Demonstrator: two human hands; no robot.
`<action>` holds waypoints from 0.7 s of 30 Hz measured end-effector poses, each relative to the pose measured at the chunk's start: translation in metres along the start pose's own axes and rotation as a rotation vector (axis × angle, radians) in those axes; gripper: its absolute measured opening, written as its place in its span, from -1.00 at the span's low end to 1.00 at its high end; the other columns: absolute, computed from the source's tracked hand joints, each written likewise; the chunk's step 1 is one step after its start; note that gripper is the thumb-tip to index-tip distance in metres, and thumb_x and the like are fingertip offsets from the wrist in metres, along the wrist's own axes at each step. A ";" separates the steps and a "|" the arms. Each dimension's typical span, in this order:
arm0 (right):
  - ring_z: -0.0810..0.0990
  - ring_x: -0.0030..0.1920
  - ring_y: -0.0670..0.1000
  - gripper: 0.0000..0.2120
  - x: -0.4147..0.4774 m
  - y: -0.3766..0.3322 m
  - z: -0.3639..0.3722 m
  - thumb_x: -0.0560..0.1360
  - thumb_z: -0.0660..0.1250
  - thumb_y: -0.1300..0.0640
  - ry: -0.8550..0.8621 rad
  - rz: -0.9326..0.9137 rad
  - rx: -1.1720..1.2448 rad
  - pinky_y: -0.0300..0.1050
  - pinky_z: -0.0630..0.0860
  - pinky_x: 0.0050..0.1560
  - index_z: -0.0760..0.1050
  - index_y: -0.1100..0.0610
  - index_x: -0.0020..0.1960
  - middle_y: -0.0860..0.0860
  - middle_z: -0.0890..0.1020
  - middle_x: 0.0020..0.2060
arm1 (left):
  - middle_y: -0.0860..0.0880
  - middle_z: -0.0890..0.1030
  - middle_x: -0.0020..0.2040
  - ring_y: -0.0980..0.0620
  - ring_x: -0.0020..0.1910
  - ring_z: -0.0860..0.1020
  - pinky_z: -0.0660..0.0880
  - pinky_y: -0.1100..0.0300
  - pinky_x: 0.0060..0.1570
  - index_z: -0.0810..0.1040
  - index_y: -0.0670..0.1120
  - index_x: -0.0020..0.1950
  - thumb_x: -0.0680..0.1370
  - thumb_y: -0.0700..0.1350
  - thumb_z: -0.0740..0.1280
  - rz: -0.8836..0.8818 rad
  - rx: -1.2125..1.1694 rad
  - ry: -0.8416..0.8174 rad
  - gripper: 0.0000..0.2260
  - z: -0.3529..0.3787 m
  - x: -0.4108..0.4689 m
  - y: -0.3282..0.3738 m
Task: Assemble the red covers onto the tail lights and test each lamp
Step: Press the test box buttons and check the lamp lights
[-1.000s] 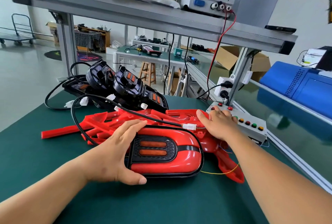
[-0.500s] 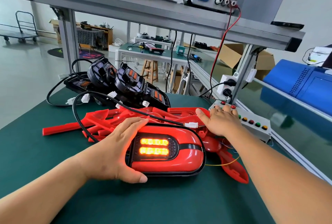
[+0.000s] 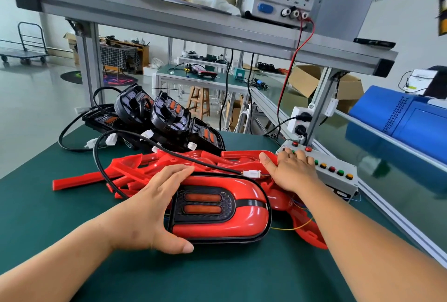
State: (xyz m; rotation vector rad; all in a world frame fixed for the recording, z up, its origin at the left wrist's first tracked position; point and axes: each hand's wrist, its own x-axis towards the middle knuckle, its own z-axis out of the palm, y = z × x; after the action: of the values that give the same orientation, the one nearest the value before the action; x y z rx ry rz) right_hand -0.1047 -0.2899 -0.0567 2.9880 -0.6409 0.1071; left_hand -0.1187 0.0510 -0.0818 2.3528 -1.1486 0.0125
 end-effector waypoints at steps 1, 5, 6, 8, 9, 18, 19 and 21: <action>0.04 0.54 0.16 0.13 0.000 0.001 0.001 0.25 -0.49 -0.54 0.003 0.002 0.008 0.19 0.04 0.46 0.08 0.10 0.58 0.06 0.10 0.58 | 0.47 -0.20 0.39 0.48 0.41 -0.14 -0.07 0.59 0.27 -0.32 0.44 0.37 0.11 0.52 0.39 0.000 -0.002 -0.004 0.09 0.000 0.000 0.000; -0.08 0.58 0.15 0.12 -0.001 0.006 0.004 0.24 -0.48 -0.56 -0.024 0.014 0.064 0.23 -0.07 0.49 0.00 0.04 0.60 0.01 -0.02 0.60 | 0.46 -0.19 0.40 0.46 0.42 -0.13 -0.02 0.49 0.33 -0.32 0.44 0.37 0.12 0.51 0.40 -0.002 -0.003 -0.008 0.09 0.000 0.000 0.000; -0.08 0.58 0.14 0.11 -0.001 0.007 0.005 0.24 -0.48 -0.56 -0.030 0.016 0.069 0.24 -0.07 0.49 -0.01 0.03 0.60 0.01 -0.04 0.60 | 0.45 -0.19 0.40 0.45 0.42 -0.13 0.00 0.46 0.35 -0.32 0.44 0.37 0.12 0.51 0.40 -0.004 0.000 -0.008 0.09 0.000 0.000 0.000; -0.06 0.58 0.14 0.11 0.000 0.007 0.004 0.25 -0.48 -0.56 -0.036 0.016 0.058 0.24 -0.06 0.48 0.00 0.03 0.60 0.00 -0.06 0.60 | 0.44 -0.18 0.40 0.45 0.43 -0.12 0.01 0.44 0.36 -0.33 0.46 0.36 0.12 0.50 0.40 -0.005 0.007 -0.004 0.09 0.000 0.001 0.000; -0.05 0.58 0.14 0.11 0.000 0.007 0.003 0.25 -0.47 -0.56 -0.038 0.013 0.045 0.24 -0.04 0.47 0.02 0.04 0.60 0.00 -0.07 0.60 | 0.43 -0.17 0.41 0.43 0.44 -0.12 0.00 0.45 0.37 -0.32 0.45 0.36 0.12 0.50 0.40 0.000 0.013 0.002 0.09 0.001 0.001 0.000; 0.03 0.57 0.15 0.09 0.002 0.005 -0.001 0.27 -0.46 -0.54 -0.053 -0.028 -0.034 0.22 0.00 0.46 0.13 0.04 0.56 -0.04 -0.14 0.59 | 0.40 -0.15 0.43 0.37 0.47 -0.13 -0.14 0.57 0.34 -0.26 0.37 0.42 0.13 0.48 0.41 0.002 0.026 0.029 0.10 0.001 0.001 -0.001; 0.03 0.57 0.15 0.08 0.003 0.006 0.000 0.29 -0.45 -0.54 -0.052 -0.028 -0.034 0.22 0.00 0.46 0.13 0.04 0.56 -0.04 -0.14 0.59 | 0.40 -0.14 0.43 0.37 0.47 -0.13 -0.13 0.57 0.34 -0.25 0.34 0.43 0.13 0.47 0.42 -0.002 0.023 0.026 0.11 0.001 0.001 -0.001; 0.02 0.57 0.16 0.03 0.003 0.006 0.001 0.33 -0.43 -0.54 -0.048 -0.029 -0.035 0.21 -0.01 0.45 0.07 0.03 0.58 -0.04 -0.14 0.59 | 0.38 -0.13 0.44 0.38 0.47 -0.14 -0.14 0.57 0.33 -0.24 0.31 0.45 0.13 0.45 0.43 -0.007 0.020 0.022 0.12 0.001 0.001 0.000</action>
State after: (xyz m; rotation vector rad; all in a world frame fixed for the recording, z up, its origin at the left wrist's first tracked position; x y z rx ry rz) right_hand -0.1043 -0.2969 -0.0573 2.9732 -0.5976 0.0219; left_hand -0.1182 0.0504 -0.0823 2.3687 -1.1342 0.0475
